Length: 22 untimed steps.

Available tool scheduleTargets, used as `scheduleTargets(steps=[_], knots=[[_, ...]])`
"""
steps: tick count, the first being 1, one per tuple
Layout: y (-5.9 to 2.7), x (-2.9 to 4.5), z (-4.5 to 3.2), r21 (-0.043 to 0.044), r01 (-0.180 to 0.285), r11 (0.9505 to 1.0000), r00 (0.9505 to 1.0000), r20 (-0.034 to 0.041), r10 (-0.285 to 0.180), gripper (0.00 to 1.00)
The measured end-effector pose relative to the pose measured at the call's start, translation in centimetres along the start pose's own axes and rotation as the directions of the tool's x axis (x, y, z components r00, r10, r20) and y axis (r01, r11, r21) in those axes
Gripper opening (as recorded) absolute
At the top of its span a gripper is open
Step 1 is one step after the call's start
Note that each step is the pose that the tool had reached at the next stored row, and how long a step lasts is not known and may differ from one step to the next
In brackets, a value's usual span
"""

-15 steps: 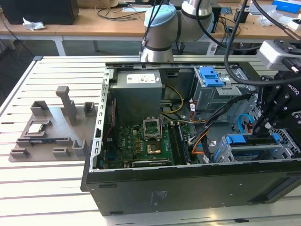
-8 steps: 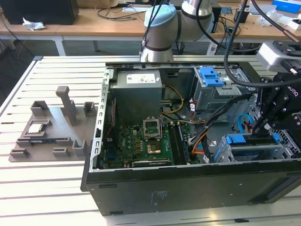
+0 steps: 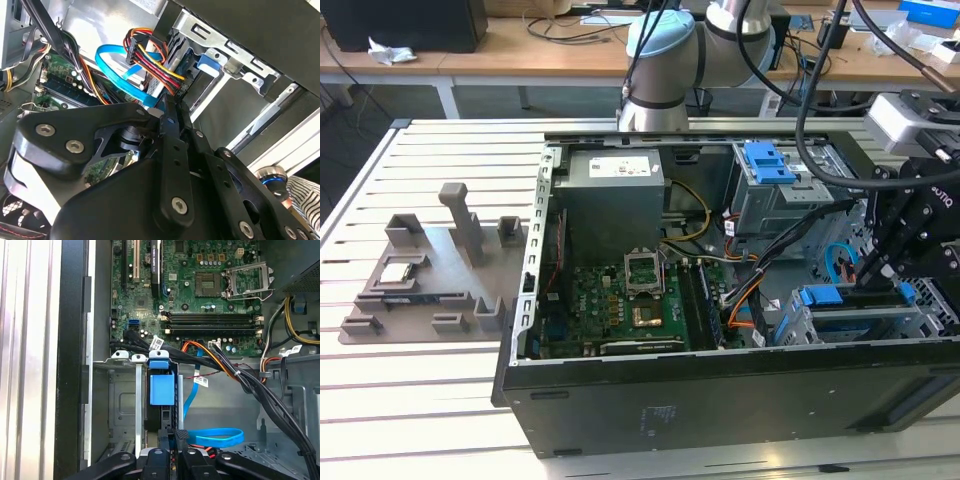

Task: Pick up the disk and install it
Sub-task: 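Insert the second disk wire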

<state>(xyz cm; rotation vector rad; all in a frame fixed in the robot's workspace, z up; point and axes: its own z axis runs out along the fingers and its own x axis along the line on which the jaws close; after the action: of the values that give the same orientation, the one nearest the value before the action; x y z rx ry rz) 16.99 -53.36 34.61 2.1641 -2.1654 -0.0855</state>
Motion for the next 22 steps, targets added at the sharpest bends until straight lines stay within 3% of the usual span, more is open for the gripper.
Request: scheduleTargets(steps=[17,22], knots=[[-0.05,0.03,0.92,0.0001,0.000,1.0000,1.0000,0.0005,0.000,0.16],[-0.05,0.03,0.87,0.0001,0.000,1.0000,1.0000,-0.0003,0.000,0.24]])
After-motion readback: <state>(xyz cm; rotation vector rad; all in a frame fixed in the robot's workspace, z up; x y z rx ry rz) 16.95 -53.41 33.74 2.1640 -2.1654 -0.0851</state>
